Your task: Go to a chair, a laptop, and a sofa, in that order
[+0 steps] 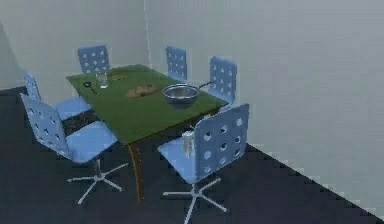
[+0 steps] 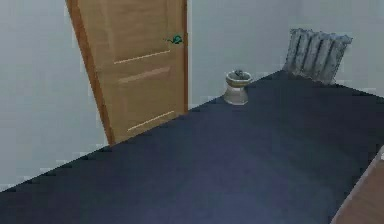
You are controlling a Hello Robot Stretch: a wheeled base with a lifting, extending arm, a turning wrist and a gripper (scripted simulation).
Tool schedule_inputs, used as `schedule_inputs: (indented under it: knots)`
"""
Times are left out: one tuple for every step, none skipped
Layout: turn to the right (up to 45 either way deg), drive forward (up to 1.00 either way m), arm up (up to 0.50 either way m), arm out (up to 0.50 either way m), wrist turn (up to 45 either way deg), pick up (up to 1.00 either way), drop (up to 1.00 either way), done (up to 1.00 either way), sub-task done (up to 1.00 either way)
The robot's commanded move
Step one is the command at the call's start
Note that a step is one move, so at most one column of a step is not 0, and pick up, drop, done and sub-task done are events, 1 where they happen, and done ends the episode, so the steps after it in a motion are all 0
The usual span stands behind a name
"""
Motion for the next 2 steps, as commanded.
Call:
schedule_inputs:
  knots:
    - [-45.0,0.0,0.0,0.0,0.0,0.0,0.0,0.0,0.0]
    - [-18.0,0.0,0.0,0.0,0.0,0.0,0.0,0.0,0.0]
